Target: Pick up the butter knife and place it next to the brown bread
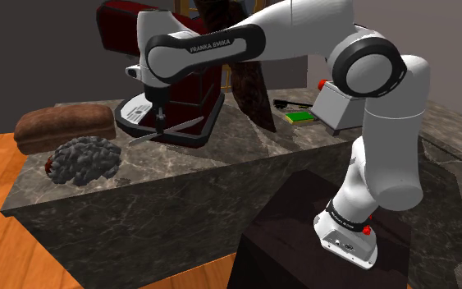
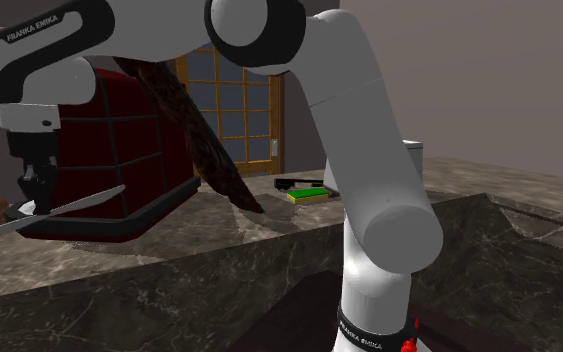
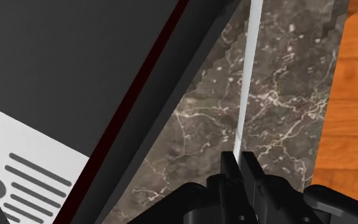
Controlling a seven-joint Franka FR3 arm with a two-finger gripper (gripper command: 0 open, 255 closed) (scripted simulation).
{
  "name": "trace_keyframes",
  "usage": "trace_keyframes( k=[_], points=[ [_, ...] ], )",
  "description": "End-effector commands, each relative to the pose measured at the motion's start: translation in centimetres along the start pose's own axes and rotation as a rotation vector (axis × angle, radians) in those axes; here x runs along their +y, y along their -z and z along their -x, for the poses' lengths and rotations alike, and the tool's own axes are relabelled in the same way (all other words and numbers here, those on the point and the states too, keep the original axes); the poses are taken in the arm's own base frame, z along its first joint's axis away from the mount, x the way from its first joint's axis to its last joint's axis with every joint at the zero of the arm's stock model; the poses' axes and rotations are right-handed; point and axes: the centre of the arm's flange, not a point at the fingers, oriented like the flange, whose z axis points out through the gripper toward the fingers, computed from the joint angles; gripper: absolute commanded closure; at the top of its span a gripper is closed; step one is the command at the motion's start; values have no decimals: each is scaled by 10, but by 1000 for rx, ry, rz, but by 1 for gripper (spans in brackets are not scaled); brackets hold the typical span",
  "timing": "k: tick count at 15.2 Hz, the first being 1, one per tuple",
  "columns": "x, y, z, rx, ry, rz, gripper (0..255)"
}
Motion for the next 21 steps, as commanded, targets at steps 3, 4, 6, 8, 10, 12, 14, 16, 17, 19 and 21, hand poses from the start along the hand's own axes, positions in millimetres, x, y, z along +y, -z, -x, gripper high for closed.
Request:
trace_keyframes(
  k=[3, 4, 6, 8, 10, 12, 14, 16, 17, 19, 21],
  points=[
    [9, -28, 8, -16, -15, -5, 255],
    [9, -33, 8, -16, -15, -5, 255],
    [9, -44, 9, -16, -15, -5, 255],
    [9, -54, 9, -16, -15, -5, 255],
    [9, -65, 10, -16, -15, -5, 255],
    [9, -74, 11, -16, -15, -5, 255],
    [9, -74, 11, -16, -15, -5, 255],
    [9, -74, 11, -16, -15, -5, 255],
    [9, -74, 11, -16, -15, -5, 255],
    [9, -74, 11, -16, -15, -5, 255],
    [10, -73, 12, -16, -15, -5, 0]
  ],
)
